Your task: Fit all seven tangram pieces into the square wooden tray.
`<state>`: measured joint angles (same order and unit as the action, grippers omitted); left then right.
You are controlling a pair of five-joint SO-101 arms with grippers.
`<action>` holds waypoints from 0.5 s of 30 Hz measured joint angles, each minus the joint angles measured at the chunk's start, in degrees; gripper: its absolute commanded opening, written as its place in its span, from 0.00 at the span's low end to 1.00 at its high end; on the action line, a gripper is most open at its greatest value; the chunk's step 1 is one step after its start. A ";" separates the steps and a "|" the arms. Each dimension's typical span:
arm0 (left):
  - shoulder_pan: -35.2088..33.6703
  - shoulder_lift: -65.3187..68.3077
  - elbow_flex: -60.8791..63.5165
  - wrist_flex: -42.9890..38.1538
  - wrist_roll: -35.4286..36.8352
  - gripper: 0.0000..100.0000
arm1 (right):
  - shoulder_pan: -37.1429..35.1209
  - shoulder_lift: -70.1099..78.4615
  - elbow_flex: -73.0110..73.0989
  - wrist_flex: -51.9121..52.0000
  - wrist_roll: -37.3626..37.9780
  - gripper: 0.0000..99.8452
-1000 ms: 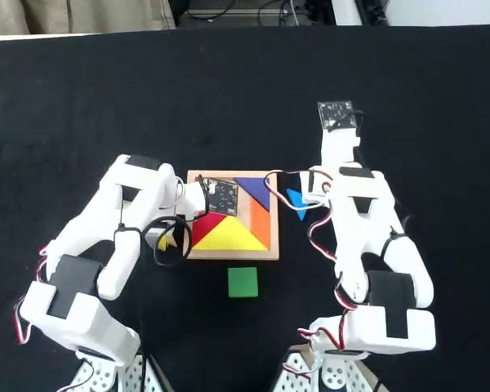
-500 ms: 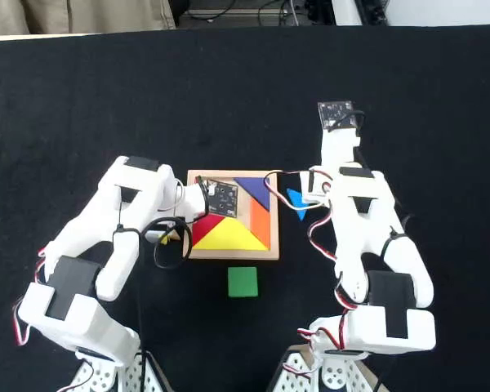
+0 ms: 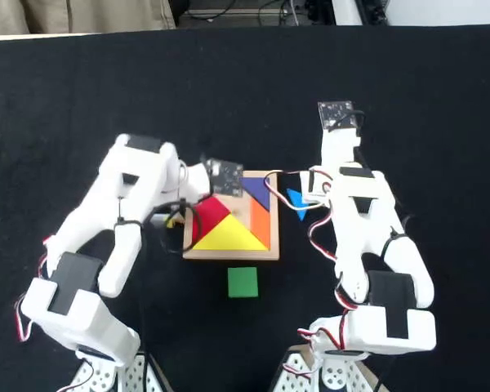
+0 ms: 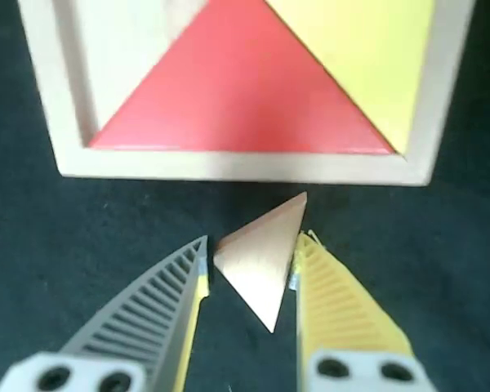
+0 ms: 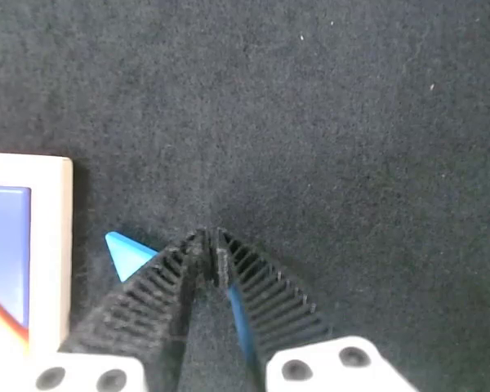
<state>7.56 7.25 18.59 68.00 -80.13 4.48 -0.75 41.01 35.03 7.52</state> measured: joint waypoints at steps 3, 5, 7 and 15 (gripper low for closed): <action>0.79 -1.67 -6.51 10.55 2.02 0.12 | 0.00 0.00 0.00 0.00 0.00 0.02; 2.29 -4.75 -9.49 16.35 5.10 0.12 | 0.00 0.00 0.00 0.00 0.00 0.02; 4.40 -8.53 -10.46 19.43 9.67 0.12 | 0.00 0.00 0.00 0.35 0.00 0.02; 18.90 -22.42 -0.18 7.56 47.30 0.12 | 3.08 0.00 -3.52 5.10 0.00 0.02</action>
<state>26.46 -15.16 18.42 75.56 -32.84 7.56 -0.75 37.49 40.13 7.52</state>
